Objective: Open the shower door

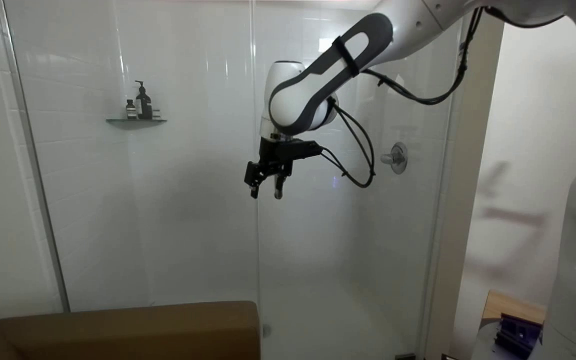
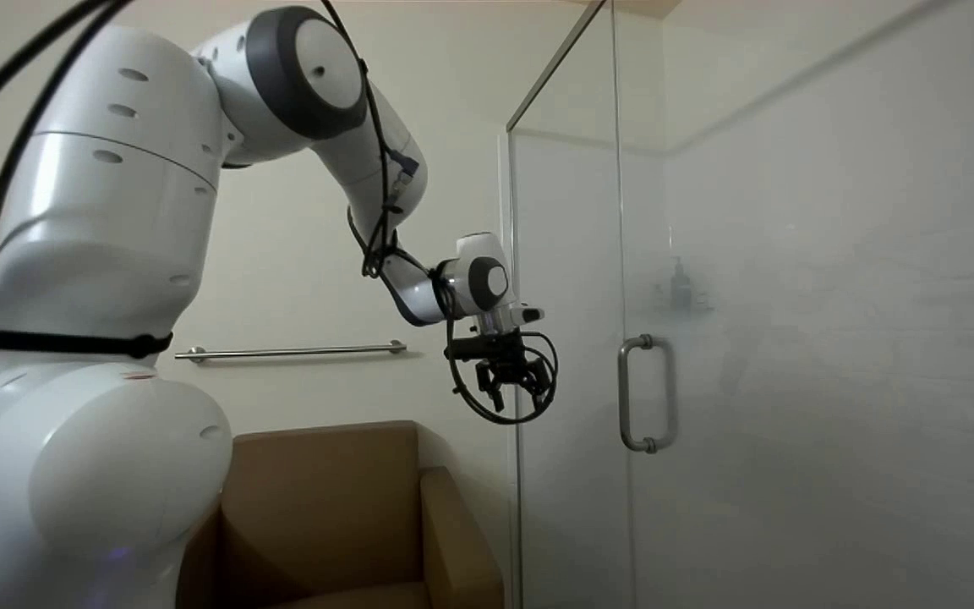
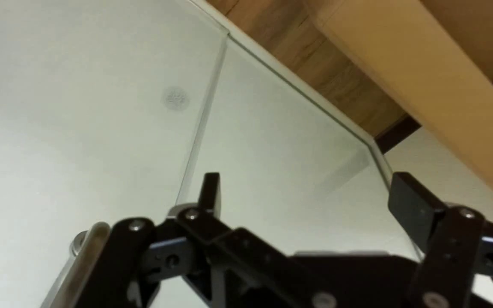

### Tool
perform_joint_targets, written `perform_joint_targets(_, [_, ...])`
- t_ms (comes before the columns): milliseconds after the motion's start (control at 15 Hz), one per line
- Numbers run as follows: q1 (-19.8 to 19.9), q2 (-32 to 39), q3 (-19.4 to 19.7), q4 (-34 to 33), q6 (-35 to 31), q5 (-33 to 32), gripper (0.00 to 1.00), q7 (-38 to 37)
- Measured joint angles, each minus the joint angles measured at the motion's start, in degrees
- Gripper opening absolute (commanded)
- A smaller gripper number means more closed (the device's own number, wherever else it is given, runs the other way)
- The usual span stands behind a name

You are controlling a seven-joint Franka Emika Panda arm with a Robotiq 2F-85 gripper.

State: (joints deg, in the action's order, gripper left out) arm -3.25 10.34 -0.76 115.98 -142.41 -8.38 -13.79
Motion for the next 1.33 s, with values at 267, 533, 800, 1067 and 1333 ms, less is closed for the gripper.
perform_joint_targets(267, [-2.95,7.18,4.66,-7.21,-2.74,-11.93,1.0,-14.22])
perform_joint_targets(533, [-8.82,10.29,11.27,-11.99,-2.57,-24.79,1.0,-30.21])
perform_joint_targets(800, [-10.63,10.66,12.82,-15.53,5.93,-30.54,1.0,-39.92])
perform_joint_targets(1067, [-10.45,10.31,12.56,-17.33,12.59,-33.73,1.0,-45.73])
perform_joint_targets(1333, [-9.31,9.56,12.13,-17.36,12.56,-36.68,1.0,-50.08])
